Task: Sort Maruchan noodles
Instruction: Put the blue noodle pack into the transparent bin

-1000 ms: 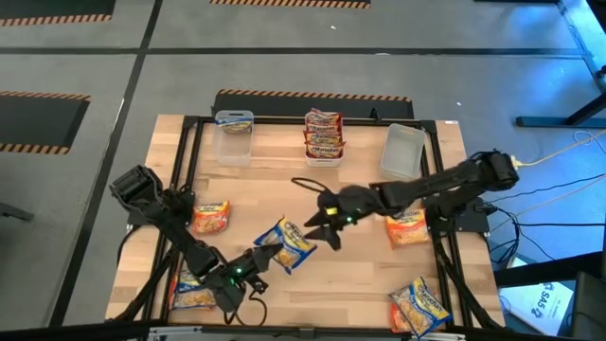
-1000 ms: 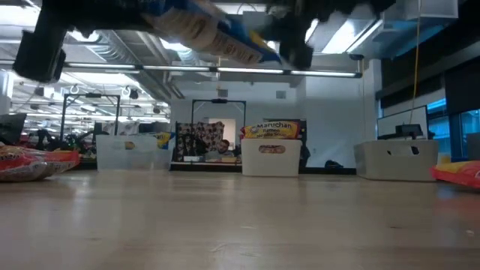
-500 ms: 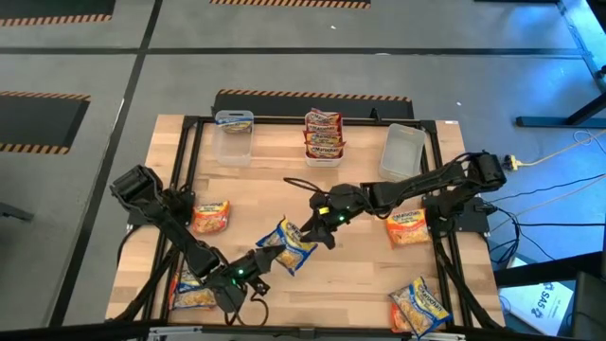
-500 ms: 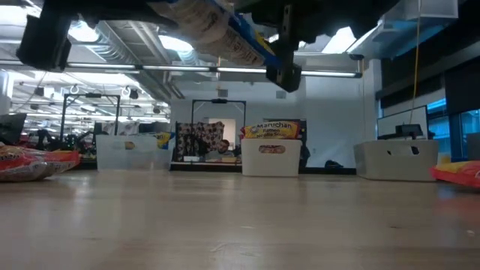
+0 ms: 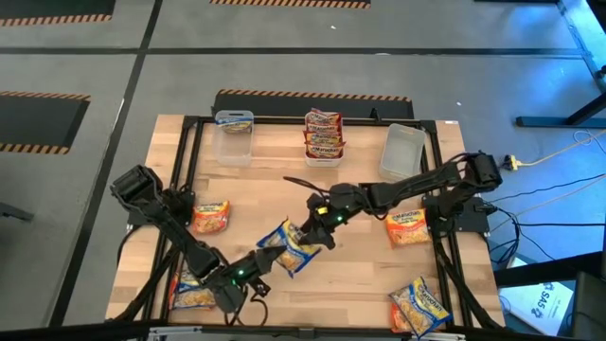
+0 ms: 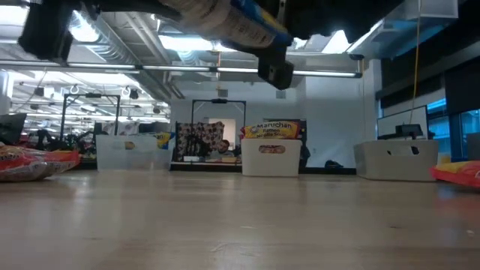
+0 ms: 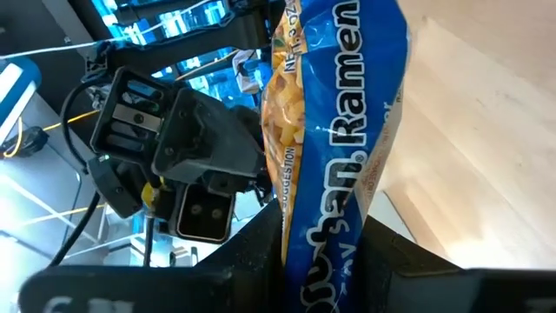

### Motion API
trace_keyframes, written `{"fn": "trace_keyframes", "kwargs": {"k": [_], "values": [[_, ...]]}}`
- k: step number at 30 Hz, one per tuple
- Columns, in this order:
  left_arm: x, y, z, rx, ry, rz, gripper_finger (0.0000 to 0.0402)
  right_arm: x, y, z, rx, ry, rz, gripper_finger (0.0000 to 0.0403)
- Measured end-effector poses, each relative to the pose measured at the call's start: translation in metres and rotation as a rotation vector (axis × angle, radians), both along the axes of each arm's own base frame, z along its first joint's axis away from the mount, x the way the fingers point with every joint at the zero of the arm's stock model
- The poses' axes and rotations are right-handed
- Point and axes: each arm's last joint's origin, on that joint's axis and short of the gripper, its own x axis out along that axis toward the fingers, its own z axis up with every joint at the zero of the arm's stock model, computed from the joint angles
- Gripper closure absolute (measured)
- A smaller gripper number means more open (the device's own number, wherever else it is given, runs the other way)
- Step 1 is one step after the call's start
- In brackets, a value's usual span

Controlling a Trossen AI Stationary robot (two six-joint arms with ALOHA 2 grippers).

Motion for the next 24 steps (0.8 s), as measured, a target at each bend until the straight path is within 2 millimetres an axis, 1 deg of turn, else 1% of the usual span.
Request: {"fn": "trace_keyframes", "kwargs": {"k": [6, 10, 12, 15, 21, 22, 24], "values": [[0.002, 0.002, 0.000, -0.004, -0.001, 0.004, 0.0317, 0.007, 0.002, -0.011, 0.020, -0.002, 0.026, 0.0189], [0.004, 0.004, 0.000, -0.007, -0.003, 0.013, 0.0317, 0.008, 0.002, -0.009, 0.018, -0.047, 0.053, 0.0190], [0.005, 0.006, 0.000, -0.014, -0.006, 0.017, 0.0317, 0.008, 0.002, -0.008, 0.018, -0.067, 0.055, 0.0197], [0.006, 0.007, 0.000, -0.019, -0.003, 0.013, 0.0317, 0.008, 0.002, -0.008, 0.016, -0.066, 0.058, 0.0226], [0.008, 0.008, 0.000, -0.043, -0.010, 0.011, 0.0317, 0.008, 0.002, -0.008, 0.005, -0.070, 0.066, 0.0306], [0.007, 0.008, 0.000, -0.043, -0.010, 0.010, 0.0317, 0.008, 0.002, -0.008, 0.006, -0.070, 0.070, 0.0315], [0.006, 0.006, 0.000, -0.049, -0.014, 0.001, 0.0317, 0.008, 0.002, -0.008, 0.009, -0.072, 0.078, 0.0317]]}}
